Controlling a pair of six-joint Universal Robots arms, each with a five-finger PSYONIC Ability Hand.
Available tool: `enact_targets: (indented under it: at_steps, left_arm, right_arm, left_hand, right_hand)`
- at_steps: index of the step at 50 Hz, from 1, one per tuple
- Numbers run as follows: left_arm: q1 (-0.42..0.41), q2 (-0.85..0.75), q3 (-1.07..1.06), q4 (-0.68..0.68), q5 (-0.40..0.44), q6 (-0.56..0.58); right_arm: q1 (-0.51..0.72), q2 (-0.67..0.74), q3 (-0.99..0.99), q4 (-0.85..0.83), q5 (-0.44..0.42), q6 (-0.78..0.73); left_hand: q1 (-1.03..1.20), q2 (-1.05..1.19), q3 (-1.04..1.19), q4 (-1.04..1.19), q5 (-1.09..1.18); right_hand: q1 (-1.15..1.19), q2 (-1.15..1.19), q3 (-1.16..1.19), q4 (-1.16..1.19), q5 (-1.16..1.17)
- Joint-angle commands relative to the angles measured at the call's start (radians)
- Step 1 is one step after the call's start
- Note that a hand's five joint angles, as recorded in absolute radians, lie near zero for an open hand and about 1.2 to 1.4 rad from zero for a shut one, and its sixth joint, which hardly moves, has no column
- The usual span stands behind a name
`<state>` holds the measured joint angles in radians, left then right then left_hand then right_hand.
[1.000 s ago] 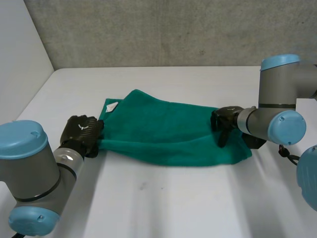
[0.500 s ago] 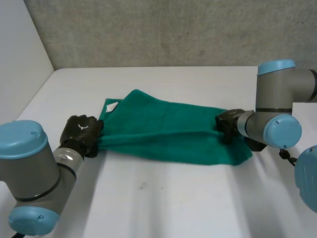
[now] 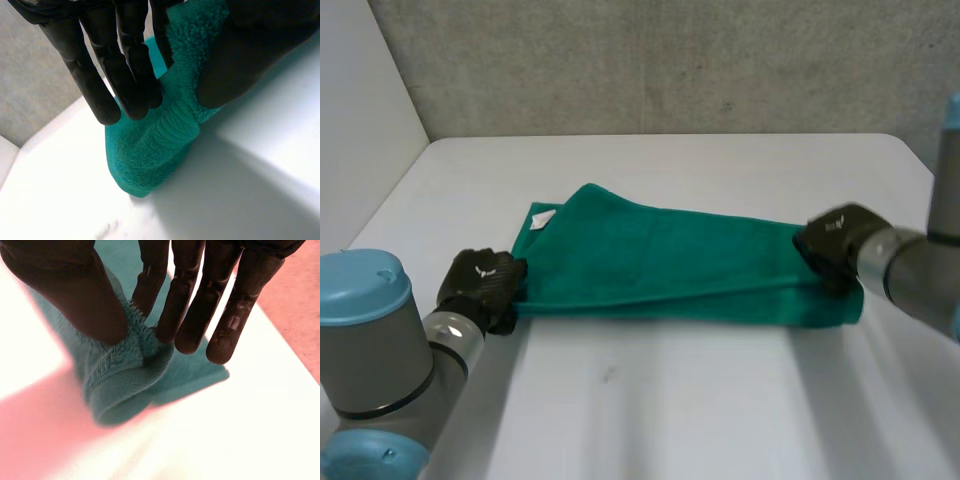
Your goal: Fold the towel.
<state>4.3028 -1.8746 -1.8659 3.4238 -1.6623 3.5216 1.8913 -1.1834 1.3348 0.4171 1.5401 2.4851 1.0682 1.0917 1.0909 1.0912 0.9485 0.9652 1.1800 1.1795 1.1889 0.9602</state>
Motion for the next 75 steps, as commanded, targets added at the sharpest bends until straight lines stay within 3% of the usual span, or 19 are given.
enact_targets:
  at_steps: [1, 11, 13, 19, 26, 35, 38, 48, 49, 50, 57, 59, 60, 63, 70, 75]
  left_arm:
    - [-0.003, 0.018, -0.012, -0.139, 0.003, -0.001]
    - [-0.003, 0.052, -0.047, -0.225, 0.003, -0.001]
    - [-0.006, 0.072, -0.068, -0.227, 0.003, -0.001]
    - [-0.002, 0.083, -0.055, -0.224, 0.003, -0.001]
    - [0.02, 0.144, -0.033, -0.225, 0.022, -0.001]
    - [0.161, 0.15, -0.012, -0.227, 0.209, 0.0]
    - [0.185, 0.141, -0.001, -0.228, 0.237, 0.005]
    - [0.202, 0.054, 0.034, -0.224, 0.239, 0.036]
    - [0.207, 0.037, 0.042, -0.221, 0.239, 0.054]
    - [0.209, 0.029, 0.042, -0.216, 0.24, 0.06]
    - [0.212, -0.009, 0.044, -0.152, 0.24, 0.079]
    - [0.221, -0.021, 0.039, -0.117, 0.228, 0.08]
    - [0.231, -0.021, 0.033, -0.103, 0.225, 0.08]
    - [0.245, -0.017, 0.024, -0.106, 0.225, 0.08]
    - [0.25, 0.155, -0.045, -0.202, 0.231, 0.08]
    - [0.253, 0.282, -0.071, -0.302, 0.234, 0.082]
  right_arm:
    - [-0.001, -0.114, 0.296, -0.014, 0.017, -0.221]
    - [-0.009, -0.151, 0.408, -0.127, 0.06, -0.21]
    - [-0.032, -0.173, 0.434, -0.153, 0.055, -0.209]
    - [-0.096, -0.179, 0.498, -0.3, 0.04, -0.206]
    - [-0.095, -0.177, 0.52, -0.383, 0.038, -0.17]
    - [-0.098, -0.176, 0.544, -0.417, 0.0, -0.14]
    - [-0.1, -0.174, 0.553, -0.422, -0.015, -0.138]
    - [-0.097, -0.173, 0.564, -0.423, -0.022, -0.138]
    - [-0.097, -0.173, 0.564, -0.423, -0.021, -0.138]
    - [-0.097, -0.173, 0.564, -0.425, -0.021, -0.138]
    - [-0.101, -0.17, 0.572, -0.44, -0.021, -0.14]
    - [-0.101, -0.17, 0.572, -0.44, -0.021, -0.14]
    - [-0.101, -0.17, 0.57, -0.439, -0.026, -0.141]
    - [-0.101, -0.171, 0.566, -0.428, -0.023, -0.141]
    - [-0.103, -0.271, 0.554, -0.334, -0.015, -0.17]
    - [-0.127, -0.422, 0.496, -0.169, -0.026, -0.19]
  left_hand:
    - [0.096, 0.073, 0.074, 0.074, 0.042]
    - [0.044, 0.021, 0.021, 0.021, -0.011]
    - [-0.479, -0.502, -0.501, -0.502, -0.534]
    - [-0.725, -0.749, -0.748, -0.748, -0.78]
    - [-0.699, -0.723, -0.722, -0.722, -0.754]
    - [-0.562, -0.585, -0.584, -0.584, -0.616]
    - [-0.488, -0.511, -0.511, -0.511, -0.543]
    - [-0.409, -0.432, -0.431, -0.432, -0.464]
    - [-0.153, -0.176, -0.175, -0.176, -0.208]
    - [-0.066, -0.089, -0.089, -0.089, -0.121]
    - [-0.018, -0.042, -0.041, -0.041, -0.073]
    - [0.131, 0.107, 0.108, 0.108, 0.076]
    - [0.326, 0.303, 0.303, 0.303, 0.271]
    - [0.328, 0.305, 0.305, 0.305, 0.273]
    - [0.328, 0.305, 0.305, 0.305, 0.273]
    - [0.328, 0.305, 0.305, 0.305, 0.273]
  right_hand:
    - [0.431, 0.216, 0.217, 0.207, 0.262]
    - [0.431, 0.216, 0.217, 0.207, 0.262]
    - [0.431, 0.216, 0.217, 0.207, 0.262]
    - [0.431, 0.216, 0.217, 0.207, 0.262]
    - [0.431, 0.216, 0.217, 0.207, 0.262]
    - [0.431, 0.216, 0.217, 0.207, 0.262]
    - [0.431, 0.216, 0.217, 0.207, 0.262]
    - [0.431, 0.216, 0.217, 0.207, 0.262]
    - [0.431, 0.216, 0.217, 0.207, 0.262]
    - [0.431, 0.216, 0.217, 0.207, 0.262]
    - [0.431, 0.216, 0.217, 0.207, 0.262]
    - [0.431, 0.216, 0.217, 0.207, 0.262]
    - [0.431, 0.216, 0.217, 0.207, 0.262]
    - [0.431, 0.216, 0.217, 0.207, 0.262]
    - [0.431, 0.216, 0.217, 0.207, 0.262]
    - [0.431, 0.216, 0.217, 0.207, 0.262]
